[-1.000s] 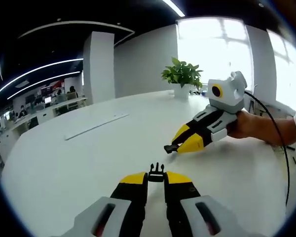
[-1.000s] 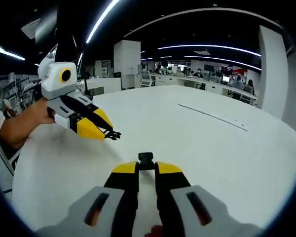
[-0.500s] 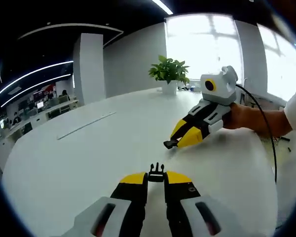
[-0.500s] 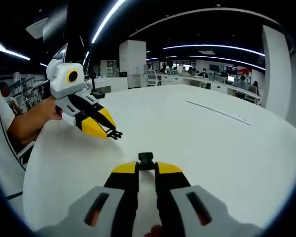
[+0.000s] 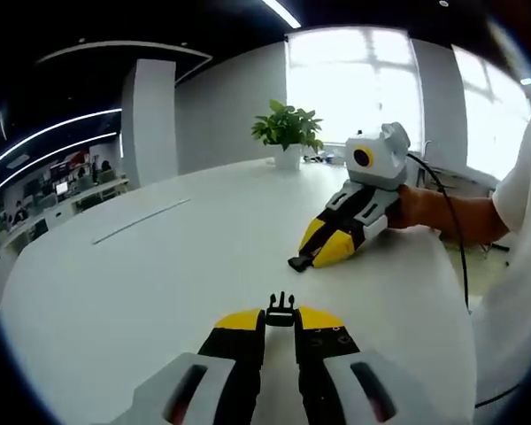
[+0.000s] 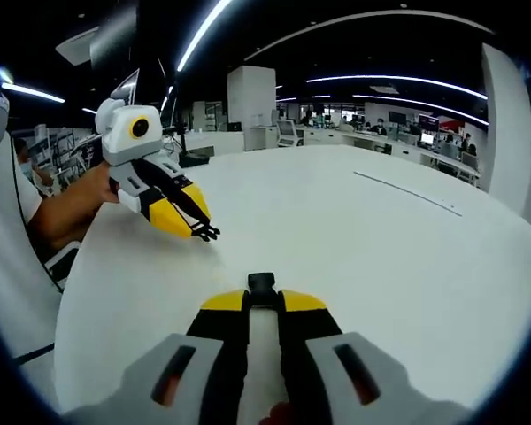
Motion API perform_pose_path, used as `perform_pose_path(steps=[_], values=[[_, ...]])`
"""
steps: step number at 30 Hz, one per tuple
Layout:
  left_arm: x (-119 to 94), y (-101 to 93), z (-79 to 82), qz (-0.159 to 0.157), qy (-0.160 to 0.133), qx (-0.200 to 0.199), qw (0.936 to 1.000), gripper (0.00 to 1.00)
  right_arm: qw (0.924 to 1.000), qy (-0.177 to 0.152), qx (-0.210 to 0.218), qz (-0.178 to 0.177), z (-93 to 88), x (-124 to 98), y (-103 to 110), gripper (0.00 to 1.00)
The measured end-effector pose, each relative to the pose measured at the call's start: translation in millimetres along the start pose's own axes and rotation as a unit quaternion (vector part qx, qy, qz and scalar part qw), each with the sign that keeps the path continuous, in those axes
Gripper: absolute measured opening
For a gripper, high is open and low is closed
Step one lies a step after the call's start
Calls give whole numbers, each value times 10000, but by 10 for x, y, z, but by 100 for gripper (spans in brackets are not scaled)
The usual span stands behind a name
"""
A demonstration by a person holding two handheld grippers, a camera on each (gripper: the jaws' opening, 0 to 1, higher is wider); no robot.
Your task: Snap the two parts of the plastic buckle together until the buckle closes and remains connected.
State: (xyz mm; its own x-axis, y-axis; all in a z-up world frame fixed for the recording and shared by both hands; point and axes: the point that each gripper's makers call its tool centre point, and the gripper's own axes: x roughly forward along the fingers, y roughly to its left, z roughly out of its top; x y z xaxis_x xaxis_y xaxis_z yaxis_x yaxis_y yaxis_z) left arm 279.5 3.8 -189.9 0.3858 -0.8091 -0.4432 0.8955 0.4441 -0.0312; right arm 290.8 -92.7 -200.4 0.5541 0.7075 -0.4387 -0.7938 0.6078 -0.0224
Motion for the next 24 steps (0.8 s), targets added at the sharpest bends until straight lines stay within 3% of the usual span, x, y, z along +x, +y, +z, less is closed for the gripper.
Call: perform_pose_path(steps=[7,9,15,24], values=[[-1,-87,-81,-141,96,45,9998,12,9999,4,-93,129,-28,-63,96,13],[-11,-165,-95,-369,60,-19,9993,12,9997,0,-112,202,-37,-80,135,13],[-45,-232,-218,-535,192,84,9983,12,9990,-3,-224,384,-63,-141,245,13],[-120,-265,-268,-681,83,111,9976,12,9978,-44,-315,588,-78,-170,338,13]])
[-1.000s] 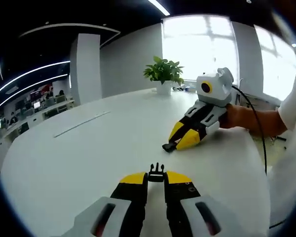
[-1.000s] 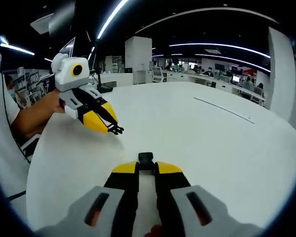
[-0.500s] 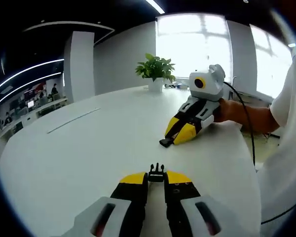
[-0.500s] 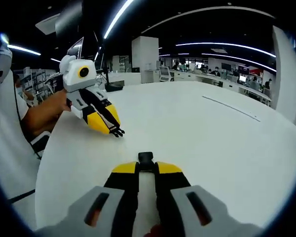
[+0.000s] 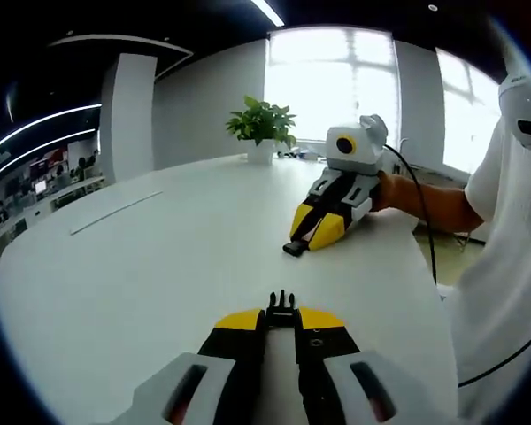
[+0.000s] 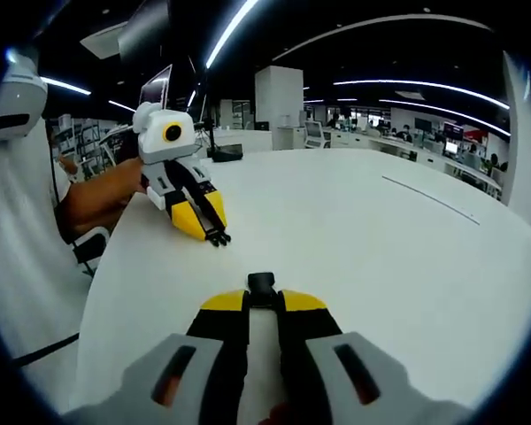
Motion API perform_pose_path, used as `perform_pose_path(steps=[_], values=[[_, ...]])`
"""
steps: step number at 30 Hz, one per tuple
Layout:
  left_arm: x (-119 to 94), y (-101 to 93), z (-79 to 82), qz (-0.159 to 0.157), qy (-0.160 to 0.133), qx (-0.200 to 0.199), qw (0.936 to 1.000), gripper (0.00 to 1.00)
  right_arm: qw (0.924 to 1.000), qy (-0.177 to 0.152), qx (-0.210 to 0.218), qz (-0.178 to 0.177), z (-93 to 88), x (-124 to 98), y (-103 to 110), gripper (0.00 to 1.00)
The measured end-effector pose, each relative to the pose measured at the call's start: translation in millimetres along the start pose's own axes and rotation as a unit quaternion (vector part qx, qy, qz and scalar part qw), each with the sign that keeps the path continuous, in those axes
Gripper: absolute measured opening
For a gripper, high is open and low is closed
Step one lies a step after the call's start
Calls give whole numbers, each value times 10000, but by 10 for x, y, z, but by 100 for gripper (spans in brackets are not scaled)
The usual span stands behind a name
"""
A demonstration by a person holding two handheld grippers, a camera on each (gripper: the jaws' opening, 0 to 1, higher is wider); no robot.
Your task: Snap the two parts of the plastic buckle together until the buckle closes and remains connected.
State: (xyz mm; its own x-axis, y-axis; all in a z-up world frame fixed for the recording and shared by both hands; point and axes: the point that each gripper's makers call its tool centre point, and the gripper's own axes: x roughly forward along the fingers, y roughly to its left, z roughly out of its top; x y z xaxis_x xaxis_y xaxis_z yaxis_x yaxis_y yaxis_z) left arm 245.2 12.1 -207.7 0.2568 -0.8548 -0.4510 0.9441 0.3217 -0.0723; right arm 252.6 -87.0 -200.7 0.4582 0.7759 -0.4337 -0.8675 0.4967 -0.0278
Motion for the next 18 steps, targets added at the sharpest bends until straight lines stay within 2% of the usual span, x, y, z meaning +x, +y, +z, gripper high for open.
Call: perform_pose_path(steps=[9,18], values=[[23,-119,6,-345,-46,279,9990,12,9994,20,-112,327,-4,2,163,13],[26,-236,-3,-654,-40,397,9971,12,9961,87,-339,814,-13,4,387,13]])
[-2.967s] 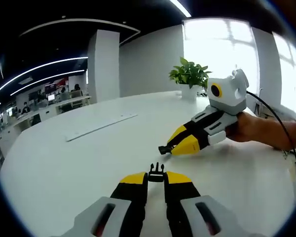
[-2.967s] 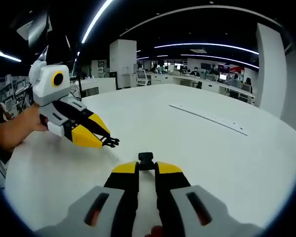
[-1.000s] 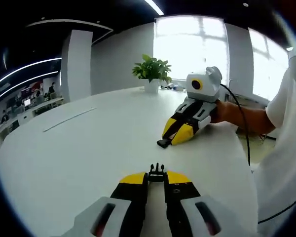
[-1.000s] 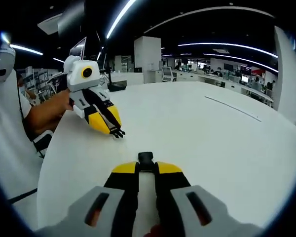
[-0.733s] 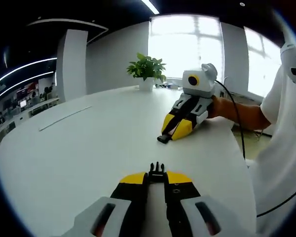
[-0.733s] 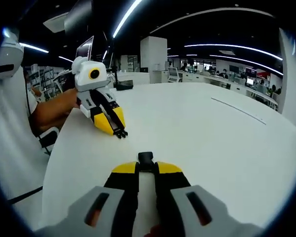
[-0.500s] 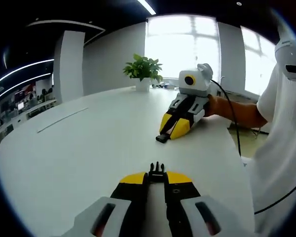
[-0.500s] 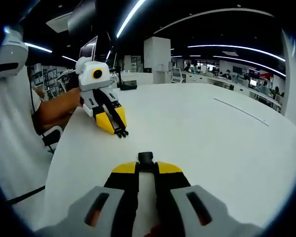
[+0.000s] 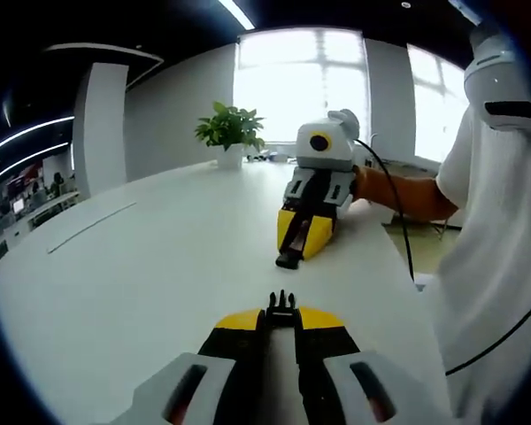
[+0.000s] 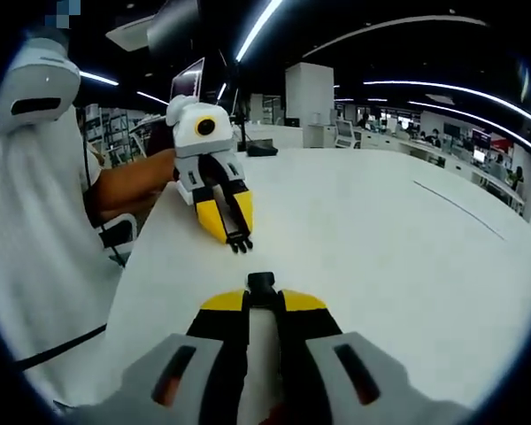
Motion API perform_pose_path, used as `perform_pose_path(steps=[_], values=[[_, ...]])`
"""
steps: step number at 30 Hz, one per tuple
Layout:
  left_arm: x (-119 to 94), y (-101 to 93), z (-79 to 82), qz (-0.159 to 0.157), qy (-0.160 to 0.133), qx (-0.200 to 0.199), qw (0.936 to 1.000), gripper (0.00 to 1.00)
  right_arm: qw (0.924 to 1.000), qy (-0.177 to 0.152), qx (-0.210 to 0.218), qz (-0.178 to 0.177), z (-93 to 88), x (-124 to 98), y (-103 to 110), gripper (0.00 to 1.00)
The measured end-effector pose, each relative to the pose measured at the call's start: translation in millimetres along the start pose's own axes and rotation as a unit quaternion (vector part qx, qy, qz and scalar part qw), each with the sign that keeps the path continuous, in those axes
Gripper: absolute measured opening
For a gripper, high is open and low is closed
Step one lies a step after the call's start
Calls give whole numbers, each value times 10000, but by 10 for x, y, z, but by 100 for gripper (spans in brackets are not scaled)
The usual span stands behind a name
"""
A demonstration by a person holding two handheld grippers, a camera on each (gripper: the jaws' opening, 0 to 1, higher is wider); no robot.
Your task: Snap the two parts of the plastic buckle together until the buckle closes and remains connected.
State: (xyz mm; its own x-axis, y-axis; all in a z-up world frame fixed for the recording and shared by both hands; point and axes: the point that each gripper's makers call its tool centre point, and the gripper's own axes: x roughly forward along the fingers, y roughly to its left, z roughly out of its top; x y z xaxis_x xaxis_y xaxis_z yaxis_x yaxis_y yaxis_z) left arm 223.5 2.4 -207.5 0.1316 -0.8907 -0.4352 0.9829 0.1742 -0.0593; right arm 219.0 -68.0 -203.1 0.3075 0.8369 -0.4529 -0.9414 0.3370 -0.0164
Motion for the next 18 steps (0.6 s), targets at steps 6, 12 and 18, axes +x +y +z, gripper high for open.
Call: perform_pose_path(steps=[6,12,18], values=[[17,-94,9,-160,19,79,9998,12,9998,-21,-72,172,8,2,75,13],[35,-120,19,-194,36,108,9997,12,9996,-51,-106,264,3,2,98,13],[39,-148,23,-274,18,121,9996,12,9990,-90,-185,401,10,20,151,13]])
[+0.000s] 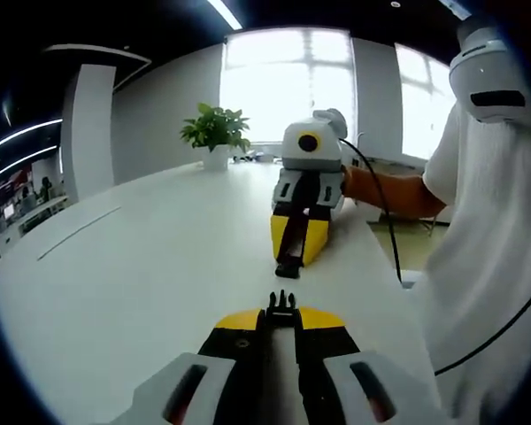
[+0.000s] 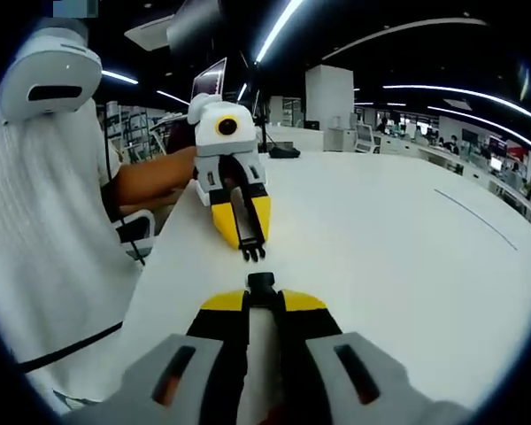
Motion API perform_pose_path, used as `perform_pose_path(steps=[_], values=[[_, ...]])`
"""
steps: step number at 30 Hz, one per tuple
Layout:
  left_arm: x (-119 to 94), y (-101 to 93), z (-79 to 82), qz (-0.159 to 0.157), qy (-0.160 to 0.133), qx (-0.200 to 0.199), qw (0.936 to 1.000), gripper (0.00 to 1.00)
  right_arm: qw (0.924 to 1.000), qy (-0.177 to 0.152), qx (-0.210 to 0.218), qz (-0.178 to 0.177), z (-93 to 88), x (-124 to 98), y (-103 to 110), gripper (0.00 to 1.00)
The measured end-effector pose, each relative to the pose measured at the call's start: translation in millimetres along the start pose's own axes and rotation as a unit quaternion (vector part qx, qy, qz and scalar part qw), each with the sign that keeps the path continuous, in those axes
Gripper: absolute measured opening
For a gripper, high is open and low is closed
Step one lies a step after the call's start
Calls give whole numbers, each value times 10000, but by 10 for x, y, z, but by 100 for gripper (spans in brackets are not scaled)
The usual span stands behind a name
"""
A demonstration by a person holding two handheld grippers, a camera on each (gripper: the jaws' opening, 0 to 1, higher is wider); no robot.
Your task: Snap the two parts of the plastic buckle together until the buckle closes and remains connected.
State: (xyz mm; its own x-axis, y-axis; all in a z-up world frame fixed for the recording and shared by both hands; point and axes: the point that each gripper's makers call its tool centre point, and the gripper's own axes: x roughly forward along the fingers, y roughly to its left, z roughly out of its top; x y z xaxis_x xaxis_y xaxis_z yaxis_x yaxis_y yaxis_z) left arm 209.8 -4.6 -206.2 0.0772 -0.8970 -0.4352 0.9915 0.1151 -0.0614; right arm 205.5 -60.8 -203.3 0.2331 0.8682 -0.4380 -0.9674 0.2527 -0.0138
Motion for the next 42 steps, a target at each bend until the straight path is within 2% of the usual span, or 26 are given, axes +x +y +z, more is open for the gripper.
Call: perform_pose_path(steps=[21,42], values=[[43,-90,31,-220,-243,66,9994,12,9997,-73,-125,212,32,61,82,13],[80,-119,41,-307,-160,187,9992,11,9992,-95,-191,331,53,111,88,12]])
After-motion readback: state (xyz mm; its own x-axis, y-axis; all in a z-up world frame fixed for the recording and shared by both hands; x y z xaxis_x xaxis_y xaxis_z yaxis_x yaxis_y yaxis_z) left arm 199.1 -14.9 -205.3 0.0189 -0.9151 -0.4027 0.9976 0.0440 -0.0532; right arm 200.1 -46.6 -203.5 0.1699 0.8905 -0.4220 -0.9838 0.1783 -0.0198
